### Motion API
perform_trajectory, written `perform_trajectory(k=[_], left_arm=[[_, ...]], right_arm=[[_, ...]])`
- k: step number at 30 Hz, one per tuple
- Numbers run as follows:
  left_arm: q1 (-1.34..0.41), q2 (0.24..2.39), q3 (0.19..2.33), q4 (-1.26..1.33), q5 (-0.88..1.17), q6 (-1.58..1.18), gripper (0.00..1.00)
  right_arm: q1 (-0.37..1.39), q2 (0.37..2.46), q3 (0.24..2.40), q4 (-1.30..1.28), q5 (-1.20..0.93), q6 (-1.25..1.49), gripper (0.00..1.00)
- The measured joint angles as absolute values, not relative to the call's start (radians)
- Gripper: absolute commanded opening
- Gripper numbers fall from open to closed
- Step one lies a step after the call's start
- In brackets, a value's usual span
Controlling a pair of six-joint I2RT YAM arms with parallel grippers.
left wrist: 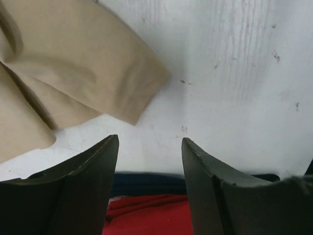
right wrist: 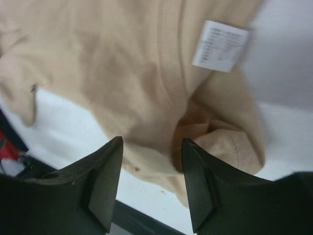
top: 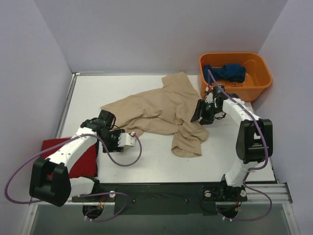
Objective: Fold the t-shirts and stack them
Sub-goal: Flatten out the tshirt
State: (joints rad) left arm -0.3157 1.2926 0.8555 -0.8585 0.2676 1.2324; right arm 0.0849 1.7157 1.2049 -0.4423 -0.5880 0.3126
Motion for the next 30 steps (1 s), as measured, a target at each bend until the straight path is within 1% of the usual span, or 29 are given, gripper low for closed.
perform_trajectory(k=[2, 3, 5, 8, 10, 11, 12, 13, 16, 20, 23, 25, 27, 28, 29, 30], left_arm=[[-0.321, 1.254, 0.829, -0.900, 0.265, 1.254, 0.64], [-0.320, 1.244, 0.829, -0.903, 0.265, 1.259, 0.62], [-0.318, 1.233, 0.840, -0.901, 0.263, 1.245, 0.54], [-0.318, 1.233, 0.877, -0.905, 0.276, 1.173, 0.50], [-0.318, 1.242, 0.905, -0.906, 0.297, 1.078, 0.47], [-0.317, 1.253, 0.921, -0.907, 0.305, 1.018, 0.46], [-0.316, 1.271, 0.938, -0.907, 0.309, 0.942, 0.46], [-0.313, 1.291, 0.955, -0.905, 0.310, 0.868, 0.47], [-0.294, 1.352, 0.976, -0.884, 0.310, 0.662, 0.50], [-0.289, 1.401, 0.959, -0.840, 0.290, 0.484, 0.50], [-0.292, 1.468, 0.951, -0.803, 0.237, 0.425, 0.50], [-0.286, 1.517, 0.942, -0.781, 0.204, 0.412, 0.49], [-0.286, 1.551, 0.921, -0.761, 0.177, 0.410, 0.45], [-0.287, 1.559, 0.906, -0.747, 0.165, 0.408, 0.43], [-0.289, 1.562, 0.892, -0.737, 0.156, 0.407, 0.42], [-0.291, 1.565, 0.880, -0.729, 0.152, 0.406, 0.41]], right_arm=[[0.079, 1.747, 1.220, -0.467, -0.507, 0.312, 0.58], [0.078, 1.751, 1.231, -0.482, -0.473, 0.310, 0.62], [0.077, 1.741, 1.258, -0.511, -0.381, 0.308, 0.64], [0.071, 1.666, 1.251, -0.531, -0.265, 0.305, 0.63], [0.062, 1.573, 1.204, -0.538, -0.212, 0.307, 0.59], [0.057, 1.523, 1.171, -0.544, -0.199, 0.311, 0.55], [0.051, 1.471, 1.131, -0.544, -0.191, 0.321, 0.51], [0.044, 1.426, 1.087, -0.548, -0.188, 0.332, 0.51], [0.033, 1.333, 0.937, -0.530, -0.208, 0.387, 0.53], [0.082, 1.353, 0.812, -0.514, -0.237, 0.439, 0.59], [0.161, 1.415, 0.804, -0.494, -0.236, 0.456, 0.58], [0.199, 1.449, 0.801, -0.464, -0.242, 0.472, 0.53], [0.211, 1.471, 0.782, -0.428, -0.247, 0.485, 0.44], [0.211, 1.480, 0.768, -0.414, -0.251, 0.492, 0.34], [0.210, 1.486, 0.754, -0.402, -0.255, 0.499, 0.30], [0.210, 1.491, 0.743, -0.395, -0.259, 0.503, 0.21]])
